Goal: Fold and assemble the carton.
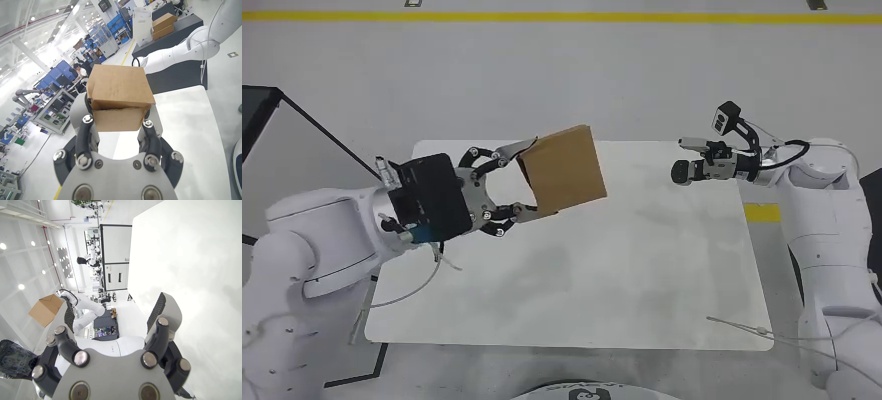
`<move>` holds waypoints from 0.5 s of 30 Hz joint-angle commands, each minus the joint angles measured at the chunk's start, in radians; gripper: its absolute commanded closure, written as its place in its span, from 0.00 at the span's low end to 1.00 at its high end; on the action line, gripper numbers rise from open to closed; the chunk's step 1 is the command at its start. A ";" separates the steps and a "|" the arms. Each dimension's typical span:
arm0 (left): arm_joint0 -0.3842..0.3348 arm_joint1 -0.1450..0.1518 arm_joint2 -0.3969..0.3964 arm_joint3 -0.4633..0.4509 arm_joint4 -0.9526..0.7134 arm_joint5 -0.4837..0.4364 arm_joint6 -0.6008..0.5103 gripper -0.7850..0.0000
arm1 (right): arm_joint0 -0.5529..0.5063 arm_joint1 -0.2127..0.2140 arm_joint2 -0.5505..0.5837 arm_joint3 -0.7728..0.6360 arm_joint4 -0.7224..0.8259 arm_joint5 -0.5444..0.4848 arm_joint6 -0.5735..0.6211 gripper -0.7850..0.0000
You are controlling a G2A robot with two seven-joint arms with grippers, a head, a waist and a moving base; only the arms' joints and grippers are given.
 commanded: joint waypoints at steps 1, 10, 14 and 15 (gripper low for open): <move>0.006 0.001 0.012 0.030 -0.002 -0.016 0.003 1.00 | 0.000 0.000 0.000 0.000 0.000 0.000 0.000 0.00; 0.048 0.002 0.046 0.212 0.034 -0.158 0.110 1.00 | 0.000 0.000 0.000 0.000 0.000 0.000 0.000 0.00; 0.053 0.001 0.060 0.265 0.036 -0.161 0.130 1.00 | 0.000 0.000 0.000 0.000 0.000 0.000 0.000 0.00; 0.053 0.001 0.060 0.265 0.036 -0.161 0.130 1.00 | 0.000 0.000 0.000 0.000 0.000 0.000 0.000 0.00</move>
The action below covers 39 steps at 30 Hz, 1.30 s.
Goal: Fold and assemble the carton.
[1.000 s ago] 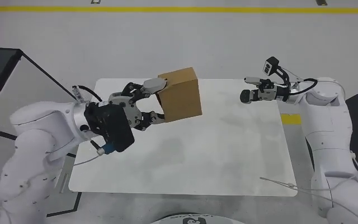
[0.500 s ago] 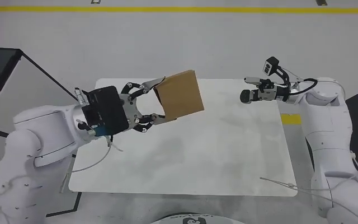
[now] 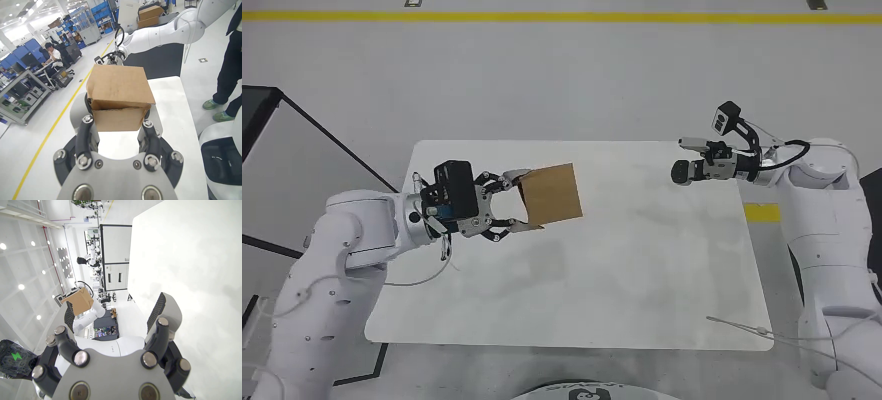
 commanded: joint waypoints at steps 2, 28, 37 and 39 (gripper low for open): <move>0.000 0.000 -0.001 -0.003 0.000 0.001 -0.002 1.00 | 0.000 0.000 0.000 0.000 0.000 0.000 0.000 0.00; -0.172 -0.027 0.352 0.378 0.124 -0.006 0.150 1.00 | 0.000 0.000 0.000 0.000 0.000 0.000 0.000 0.00; -0.165 -0.028 0.358 0.375 0.122 -0.001 0.147 1.00 | 0.000 0.000 0.000 0.000 0.000 0.000 0.000 0.00; -0.160 -0.030 0.374 0.384 0.113 -0.005 0.141 1.00 | 0.000 0.000 0.000 0.000 0.000 0.000 0.000 0.00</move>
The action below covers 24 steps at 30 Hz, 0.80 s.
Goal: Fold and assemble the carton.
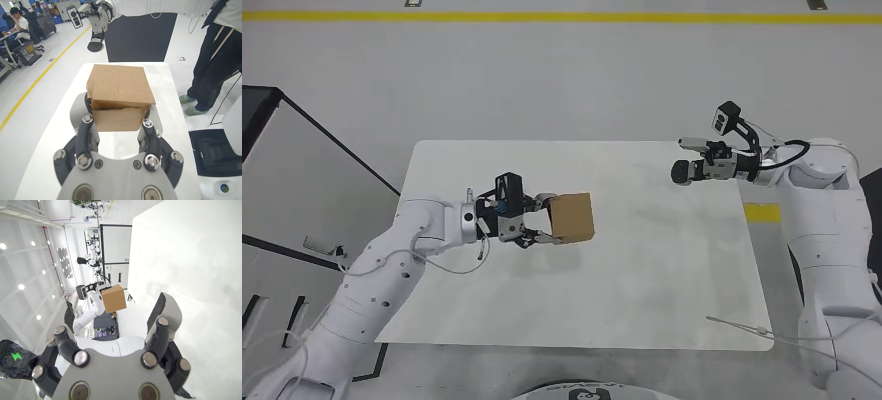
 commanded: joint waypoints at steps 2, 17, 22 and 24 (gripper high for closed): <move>-0.004 -0.003 0.039 0.015 -0.004 -0.002 -0.026 1.00 | 0.000 0.000 0.000 0.000 0.000 0.000 0.000 0.00; -0.079 -0.022 0.182 0.136 -0.094 0.000 -0.064 1.00 | 0.000 0.000 0.000 0.000 0.000 0.000 0.000 0.00; -0.079 -0.028 0.203 0.145 -0.069 -0.002 -0.035 1.00 | 0.000 0.000 0.000 0.000 0.000 0.000 0.000 0.00; -0.092 -0.033 0.222 0.177 -0.059 -0.002 0.003 1.00 | 0.000 0.000 0.000 0.000 0.000 0.000 0.000 0.00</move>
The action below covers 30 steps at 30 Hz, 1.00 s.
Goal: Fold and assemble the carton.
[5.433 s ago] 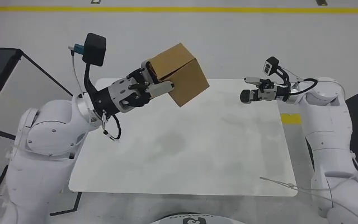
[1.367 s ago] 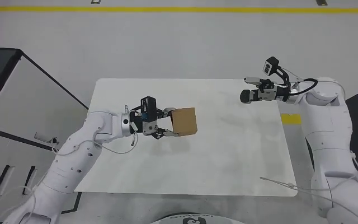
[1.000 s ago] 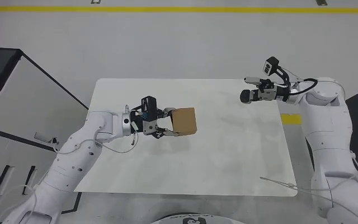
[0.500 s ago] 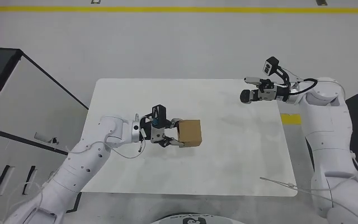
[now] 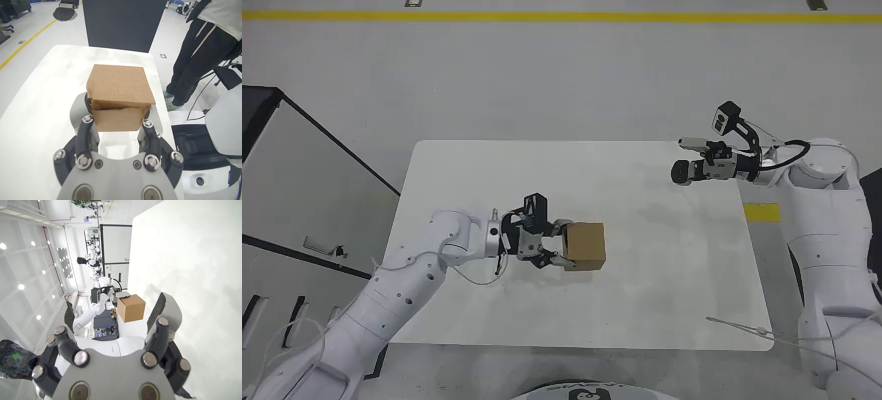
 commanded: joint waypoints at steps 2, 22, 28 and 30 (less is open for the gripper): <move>-0.029 -0.010 0.040 0.044 0.036 0.000 0.051 1.00 | 0.000 0.000 0.000 0.000 0.000 0.000 0.000 0.00; -0.147 -0.051 0.186 0.213 0.227 0.000 0.313 1.00 | 0.000 0.000 0.000 0.000 0.000 0.000 0.000 0.00; -0.134 -0.063 0.195 0.268 0.246 0.057 0.346 1.00 | 0.000 0.000 0.000 0.000 0.000 0.000 0.000 0.00; -0.147 -0.076 0.211 0.295 0.262 0.066 0.375 1.00 | 0.000 0.000 0.000 0.000 0.000 0.000 0.000 0.00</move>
